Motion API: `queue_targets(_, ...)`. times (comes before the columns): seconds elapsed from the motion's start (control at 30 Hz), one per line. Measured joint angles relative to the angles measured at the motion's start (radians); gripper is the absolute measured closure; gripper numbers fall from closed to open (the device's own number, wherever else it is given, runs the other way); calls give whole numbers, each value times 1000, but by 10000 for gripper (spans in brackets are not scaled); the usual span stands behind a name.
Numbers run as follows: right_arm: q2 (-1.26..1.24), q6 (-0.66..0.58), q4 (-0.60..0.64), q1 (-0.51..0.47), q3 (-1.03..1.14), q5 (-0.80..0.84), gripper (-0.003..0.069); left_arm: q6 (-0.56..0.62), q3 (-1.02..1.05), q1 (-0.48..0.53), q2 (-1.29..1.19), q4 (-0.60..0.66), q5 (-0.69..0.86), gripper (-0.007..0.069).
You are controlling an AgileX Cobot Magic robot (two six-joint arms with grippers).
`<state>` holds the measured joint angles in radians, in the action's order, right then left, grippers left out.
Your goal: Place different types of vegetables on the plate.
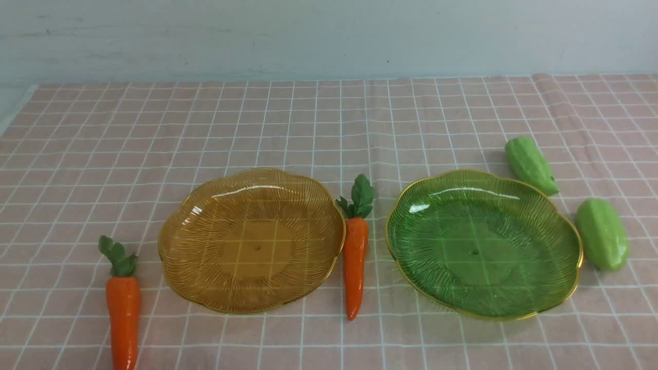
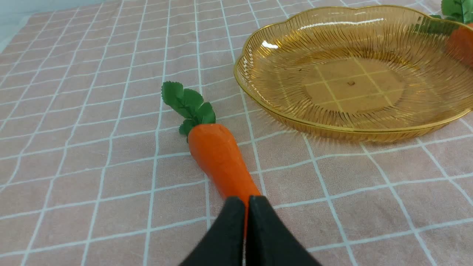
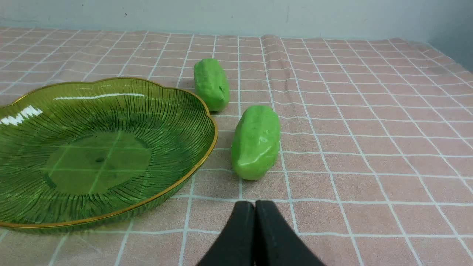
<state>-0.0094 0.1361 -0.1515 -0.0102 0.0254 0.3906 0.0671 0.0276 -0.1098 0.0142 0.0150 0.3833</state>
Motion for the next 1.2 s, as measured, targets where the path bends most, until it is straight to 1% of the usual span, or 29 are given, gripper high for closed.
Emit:
queue_targets(0.53,0,0,0,0,0,0,676,0,0,0,0,0,-1,628)
queue_targets(0.63,0,0,0,0,0,0,676,-3,0,0,0,16,-9,628)
queue_targets(0.7,0,0,0,0,0,0,676,-31,1,0,0,70,-39,628)
queue_targets(0.87,0,0,0,0,0,0,676,-158,1,0,0,345,-174,628)
queue_targets(0.97,0,0,0,0,0,0,676,-179,1,0,0,458,-239,628)
queue_targets(1.07,0,0,-1,0,0,-1,676,-189,1,0,0,582,-378,628)
queue_targets(1.13,0,11,18,0,0,-14,676,-190,1,0,0,643,-518,628)
queue_targets(1.17,0,30,47,0,1,-41,676,-194,0,0,0,677,-599,628)
queue_targets(1.2,0,34,47,0,1,-47,676,-196,0,0,0,677,-599,628)
